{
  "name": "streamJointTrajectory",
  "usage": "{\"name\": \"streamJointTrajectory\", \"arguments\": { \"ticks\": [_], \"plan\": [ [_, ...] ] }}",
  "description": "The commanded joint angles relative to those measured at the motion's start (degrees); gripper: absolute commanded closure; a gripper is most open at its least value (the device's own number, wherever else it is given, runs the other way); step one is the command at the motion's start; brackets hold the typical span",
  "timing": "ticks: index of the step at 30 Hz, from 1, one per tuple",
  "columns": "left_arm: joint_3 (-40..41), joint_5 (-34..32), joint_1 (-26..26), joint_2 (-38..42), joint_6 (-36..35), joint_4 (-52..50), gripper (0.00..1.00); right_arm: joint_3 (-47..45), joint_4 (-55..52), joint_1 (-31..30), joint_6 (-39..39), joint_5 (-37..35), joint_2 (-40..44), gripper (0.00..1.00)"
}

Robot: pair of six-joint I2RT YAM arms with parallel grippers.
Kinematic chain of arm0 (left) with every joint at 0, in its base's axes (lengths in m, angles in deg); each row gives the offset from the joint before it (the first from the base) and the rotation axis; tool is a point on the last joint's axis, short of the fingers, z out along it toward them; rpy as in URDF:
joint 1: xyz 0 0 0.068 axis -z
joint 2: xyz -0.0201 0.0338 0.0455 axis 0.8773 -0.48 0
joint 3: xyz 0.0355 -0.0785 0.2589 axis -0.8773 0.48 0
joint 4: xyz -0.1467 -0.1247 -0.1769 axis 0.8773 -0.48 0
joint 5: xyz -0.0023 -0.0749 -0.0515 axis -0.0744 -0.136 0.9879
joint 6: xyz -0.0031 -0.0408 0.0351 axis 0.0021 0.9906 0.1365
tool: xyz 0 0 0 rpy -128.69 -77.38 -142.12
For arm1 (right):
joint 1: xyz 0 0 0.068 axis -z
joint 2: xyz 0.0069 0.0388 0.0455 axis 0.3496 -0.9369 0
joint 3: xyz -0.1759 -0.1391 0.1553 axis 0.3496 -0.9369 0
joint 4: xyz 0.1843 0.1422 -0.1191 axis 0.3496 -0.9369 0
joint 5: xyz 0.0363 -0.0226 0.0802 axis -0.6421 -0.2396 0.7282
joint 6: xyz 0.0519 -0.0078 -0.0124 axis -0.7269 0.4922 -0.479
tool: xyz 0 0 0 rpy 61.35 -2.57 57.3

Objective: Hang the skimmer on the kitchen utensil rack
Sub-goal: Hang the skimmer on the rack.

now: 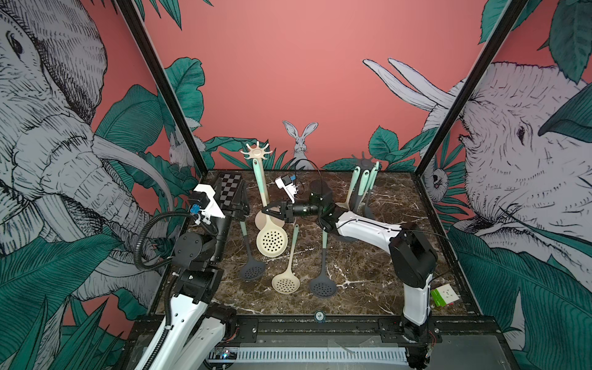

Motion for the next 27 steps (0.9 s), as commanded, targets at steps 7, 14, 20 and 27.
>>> {"name": "streamJointTrajectory", "arguments": {
  "ticks": [7, 14, 20, 27],
  "plan": [
    [1.17, 0.31, -0.13, 0.41, 0.38, 1.82, 0.27, -0.46, -5.98, 0.77, 3.02, -1.71, -1.05, 0.65],
    [1.31, 0.06, -0.15, -0.10, 0.29, 2.27, 0.27, -0.97, -9.78, 2.13, 4.99, -4.02, 0.58, 0.46],
    [1.39, 0.19, -0.16, -0.70, 0.33, 2.77, 0.27, -3.13, -19.61, 2.71, 10.75, -9.63, 3.81, 0.43],
    [1.21, 0.39, -0.24, -2.16, 0.29, 3.83, 0.28, -8.05, -21.24, 2.74, 11.85, -10.93, 7.31, 0.41]
  ]
}}
